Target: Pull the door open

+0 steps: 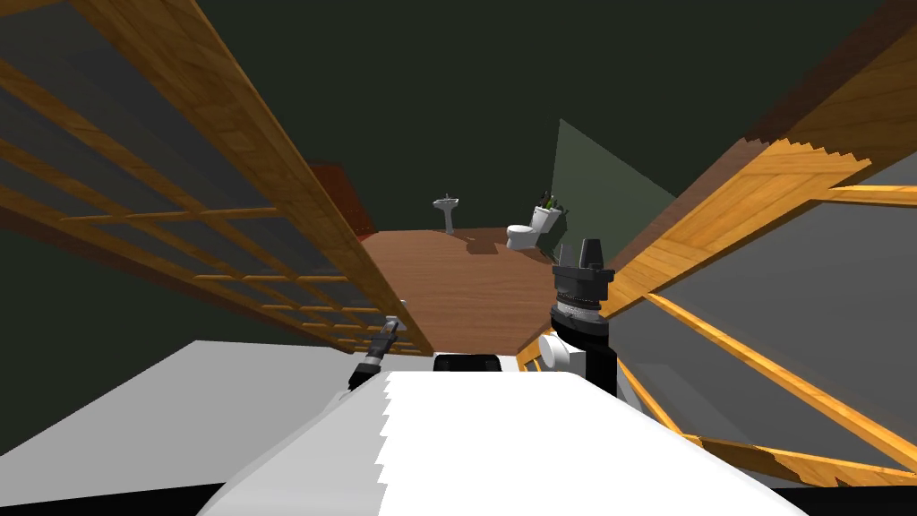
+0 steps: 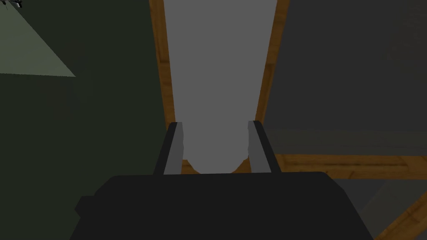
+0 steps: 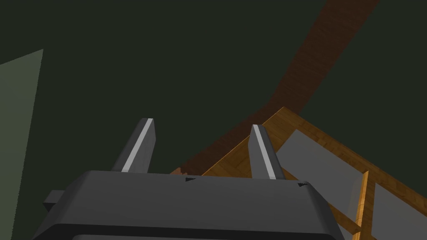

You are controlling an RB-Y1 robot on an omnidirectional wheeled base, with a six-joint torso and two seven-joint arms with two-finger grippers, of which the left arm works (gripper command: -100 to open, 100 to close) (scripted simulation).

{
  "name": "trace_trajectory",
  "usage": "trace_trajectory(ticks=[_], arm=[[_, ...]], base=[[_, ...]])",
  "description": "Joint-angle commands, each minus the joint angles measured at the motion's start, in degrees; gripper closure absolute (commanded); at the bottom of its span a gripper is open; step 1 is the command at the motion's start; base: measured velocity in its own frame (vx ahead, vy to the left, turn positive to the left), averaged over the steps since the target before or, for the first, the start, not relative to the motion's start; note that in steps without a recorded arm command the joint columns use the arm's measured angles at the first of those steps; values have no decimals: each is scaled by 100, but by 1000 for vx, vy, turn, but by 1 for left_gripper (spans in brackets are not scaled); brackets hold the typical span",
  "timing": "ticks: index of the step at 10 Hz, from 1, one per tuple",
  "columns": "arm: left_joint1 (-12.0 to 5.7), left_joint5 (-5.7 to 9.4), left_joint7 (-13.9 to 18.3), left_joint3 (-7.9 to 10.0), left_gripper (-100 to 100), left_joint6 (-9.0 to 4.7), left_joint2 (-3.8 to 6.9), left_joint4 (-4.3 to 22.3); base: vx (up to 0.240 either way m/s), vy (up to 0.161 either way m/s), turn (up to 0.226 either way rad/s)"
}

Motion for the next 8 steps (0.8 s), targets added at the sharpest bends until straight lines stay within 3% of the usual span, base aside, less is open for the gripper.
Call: trace_trajectory(ticks=[1,8], arm=[[-23,79,268,-51,100,13,-6,5],[-107,395,1203,-226,100,89,-5,36]], base=[[-35,19,-56],[-44,22,-44]])
